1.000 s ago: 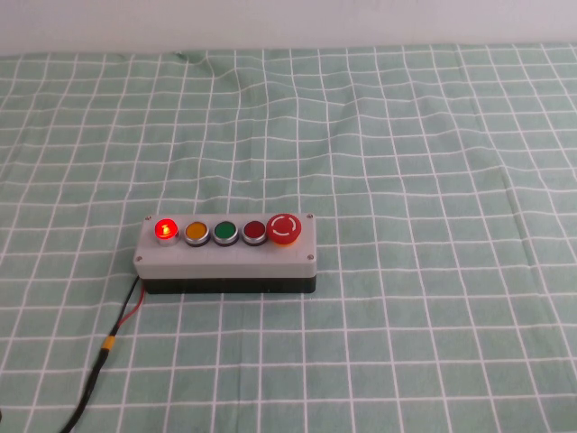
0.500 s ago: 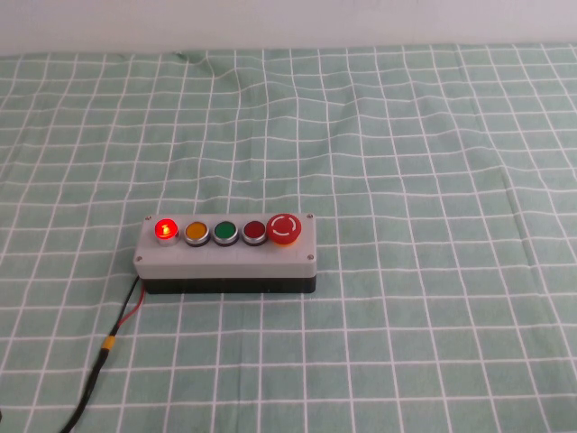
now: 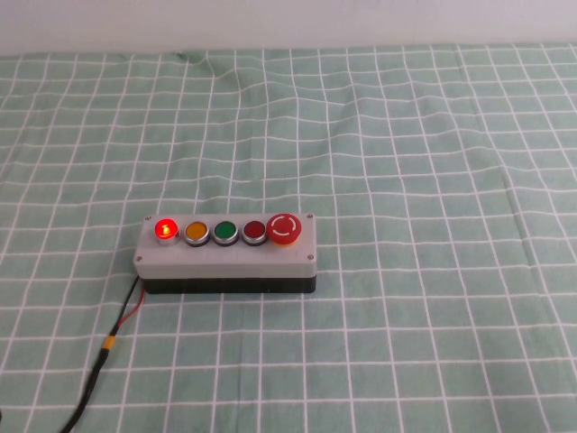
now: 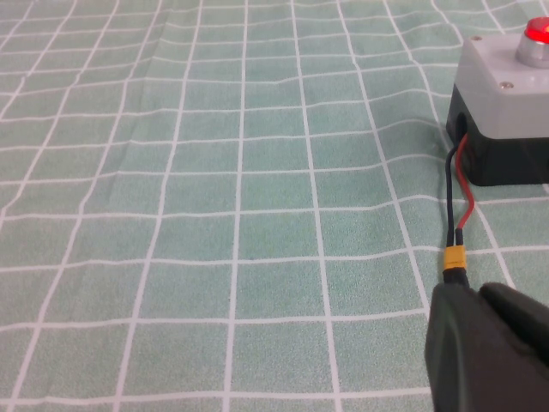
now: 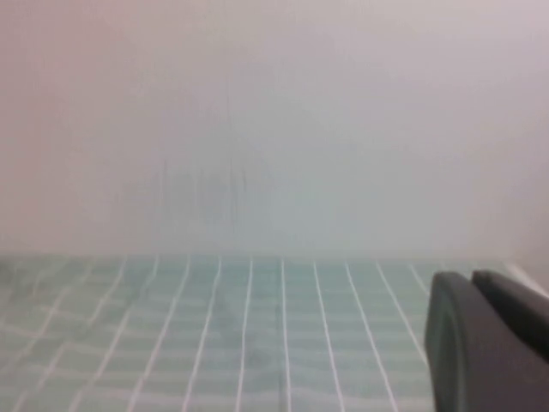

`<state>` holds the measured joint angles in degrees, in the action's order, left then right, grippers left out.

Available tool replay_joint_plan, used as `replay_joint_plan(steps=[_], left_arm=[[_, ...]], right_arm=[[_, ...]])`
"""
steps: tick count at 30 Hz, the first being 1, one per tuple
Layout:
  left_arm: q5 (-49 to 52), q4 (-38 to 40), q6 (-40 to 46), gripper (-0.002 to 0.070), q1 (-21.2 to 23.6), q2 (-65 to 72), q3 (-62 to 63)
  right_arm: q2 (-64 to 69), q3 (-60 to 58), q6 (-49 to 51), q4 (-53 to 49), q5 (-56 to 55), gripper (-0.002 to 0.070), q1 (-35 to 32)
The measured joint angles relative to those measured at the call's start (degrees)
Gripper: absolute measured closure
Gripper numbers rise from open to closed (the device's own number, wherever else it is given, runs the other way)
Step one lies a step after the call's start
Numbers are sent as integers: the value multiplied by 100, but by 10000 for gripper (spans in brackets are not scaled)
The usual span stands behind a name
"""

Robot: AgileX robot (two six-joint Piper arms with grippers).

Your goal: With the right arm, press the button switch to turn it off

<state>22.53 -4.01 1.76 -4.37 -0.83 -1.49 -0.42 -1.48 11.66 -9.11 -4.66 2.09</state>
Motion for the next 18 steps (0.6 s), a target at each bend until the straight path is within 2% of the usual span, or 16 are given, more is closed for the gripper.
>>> replay_joint_plan(steps=[11,14,18], left_arm=[[0,0,0,678,0,0,0],[0,0,0,678,0,0,0],[0,0,0,678,0,0,0]], right_arm=[[-9,7,0,-26,-3938,692,0],[-45,266,135,9,-4088,692,0],[-45,1010,722,29,-3346,692,0]])
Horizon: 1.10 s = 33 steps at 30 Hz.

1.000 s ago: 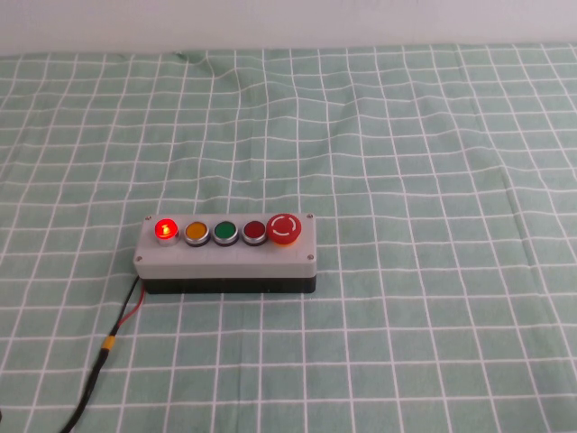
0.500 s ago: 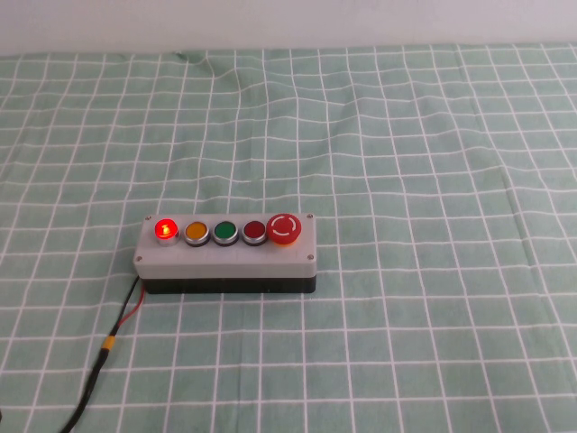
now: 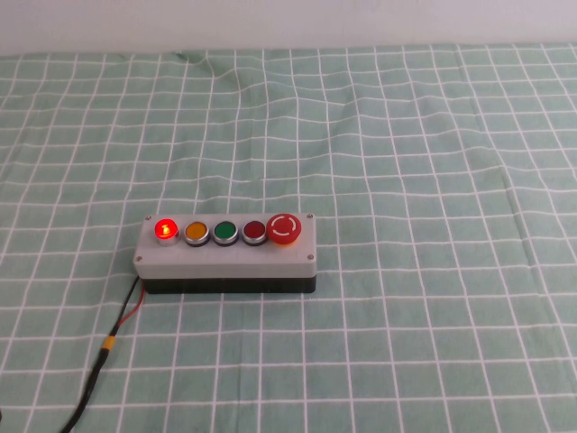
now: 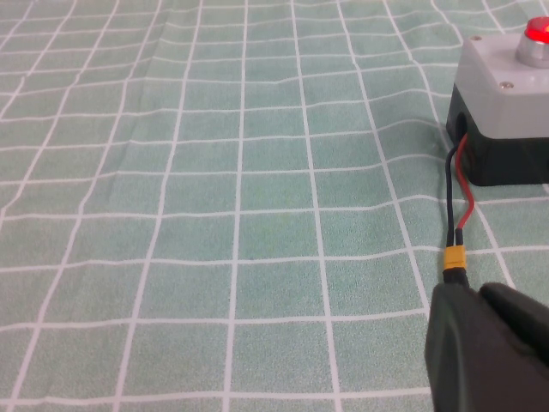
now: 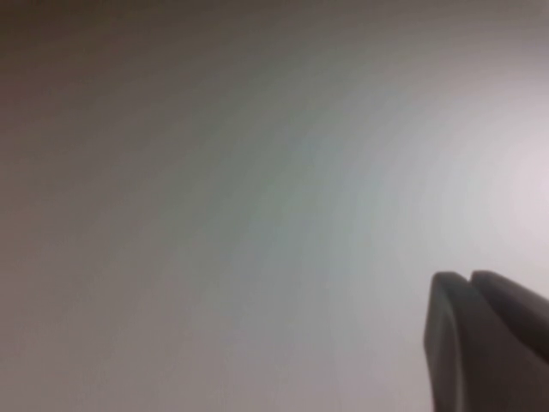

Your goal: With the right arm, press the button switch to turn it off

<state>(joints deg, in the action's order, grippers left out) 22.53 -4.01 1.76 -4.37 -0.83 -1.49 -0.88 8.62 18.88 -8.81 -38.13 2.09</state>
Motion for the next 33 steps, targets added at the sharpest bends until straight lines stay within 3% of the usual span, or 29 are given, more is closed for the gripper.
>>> replay_joint_plan(steps=[6,11,33], left_arm=[[0,0,0,678,0,0,0],[0,0,0,678,0,0,0],[0,0,0,678,0,0,0]], right_arm=[[64,1341,876,0,2089,692,0],[745,2014,1047,14,3371,692,0],[3491,2081,1805,-956,4015,693,0]])
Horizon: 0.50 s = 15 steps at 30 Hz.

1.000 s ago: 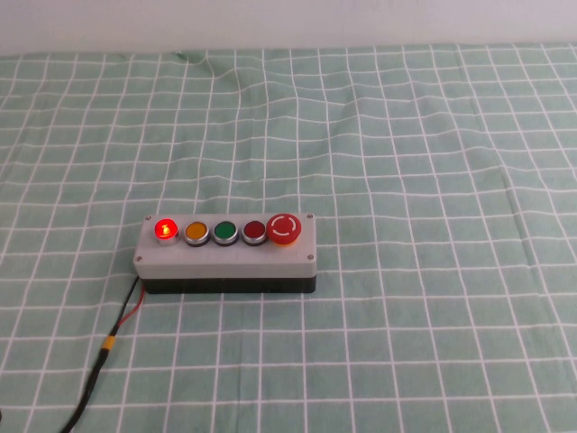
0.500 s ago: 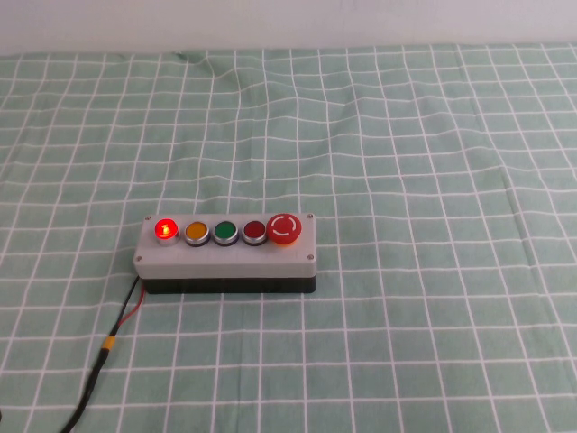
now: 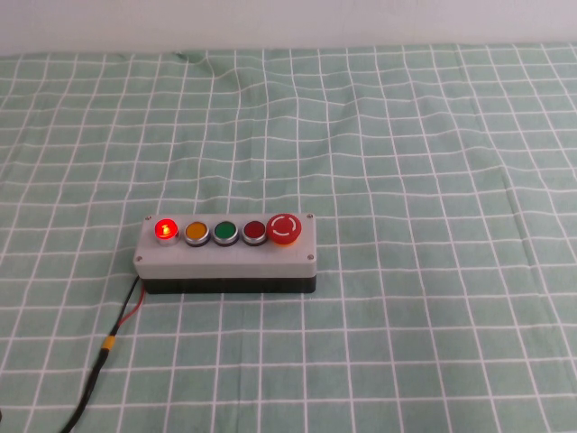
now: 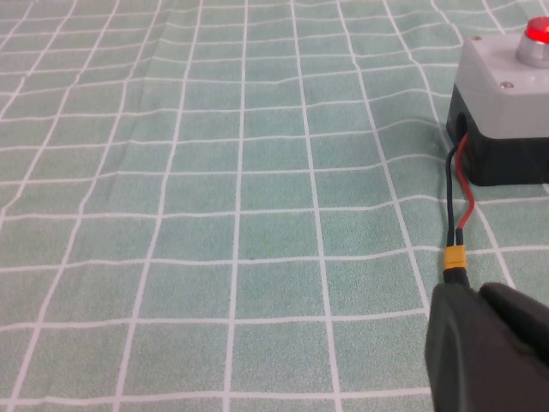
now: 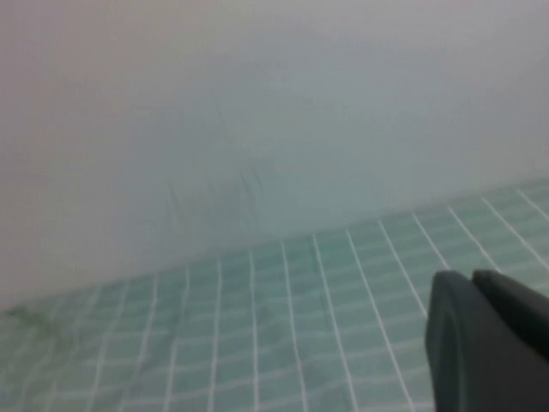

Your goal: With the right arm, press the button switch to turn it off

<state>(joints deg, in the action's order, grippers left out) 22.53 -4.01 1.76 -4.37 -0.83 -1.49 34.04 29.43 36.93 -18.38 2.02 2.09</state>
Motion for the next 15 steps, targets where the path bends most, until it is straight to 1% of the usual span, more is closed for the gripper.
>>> replay_joint_plan(steps=[4,7,10,12,15], left_arm=[[0,0,0,678,0,0,0],[0,0,0,678,0,0,0],[0,0,0,678,0,0,0],[0,0,0,678,0,0,0],[0,0,0,678,0,0,0]], right_arm=[[748,0,0,-343,191,692,0],[1292,72,0,-812,390,692,12],[1887,402,-71,-1103,1081,692,155],[2267,692,-351,-1049,1633,692,371],[2734,1070,-1147,-457,2086,692,787]])
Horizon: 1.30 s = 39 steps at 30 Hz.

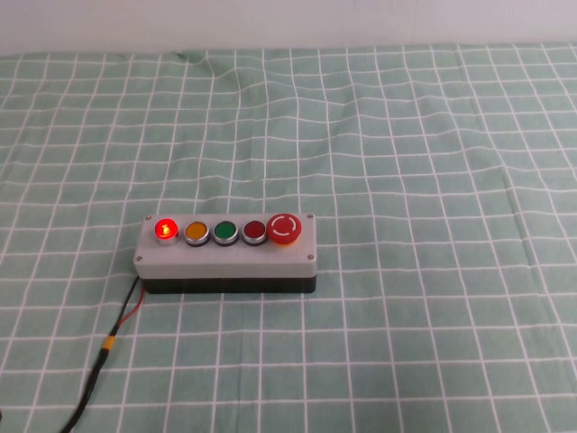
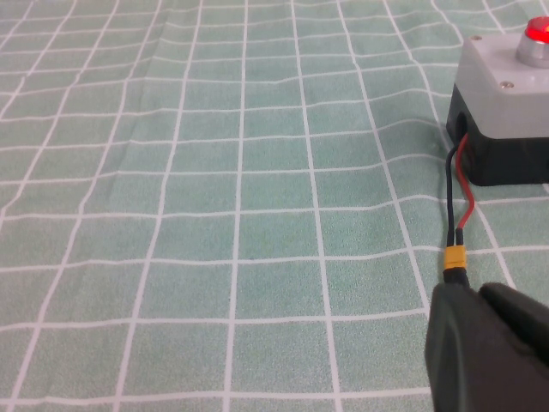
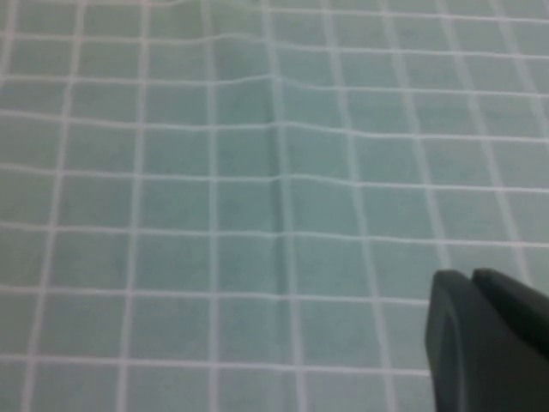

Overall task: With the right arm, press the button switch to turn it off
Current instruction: Press the button to turn off

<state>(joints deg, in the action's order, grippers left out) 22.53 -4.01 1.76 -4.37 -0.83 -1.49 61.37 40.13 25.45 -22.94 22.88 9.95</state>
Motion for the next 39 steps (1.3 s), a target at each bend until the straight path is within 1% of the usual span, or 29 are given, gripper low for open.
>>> replay_joint_plan(steps=[5,7,10,15,25,30,34,39], left_arm=[[0,0,0,678,0,0,0],[0,0,0,678,0,0,0],[0,0,0,678,0,0,0],[0,0,0,678,0,0,0],[0,0,0,678,0,0,0],[0,0,0,678,0,0,0],[0,0,0,678,0,0,0],[0,0,0,678,0,0,0]], right_arm=[[638,577,-1475,1413,48,692,924],[917,834,-1914,1827,26,692,1311],[1367,1346,-2154,2055,28,692,1874],[2300,2470,-2227,2147,28,692,2664],[4149,4909,-2240,2166,121,692,3496],[4953,5976,-2264,2194,414,692,3815],[5454,6583,-2394,2294,608,692,3980],[5891,6950,-2808,2820,688,692,4043]])
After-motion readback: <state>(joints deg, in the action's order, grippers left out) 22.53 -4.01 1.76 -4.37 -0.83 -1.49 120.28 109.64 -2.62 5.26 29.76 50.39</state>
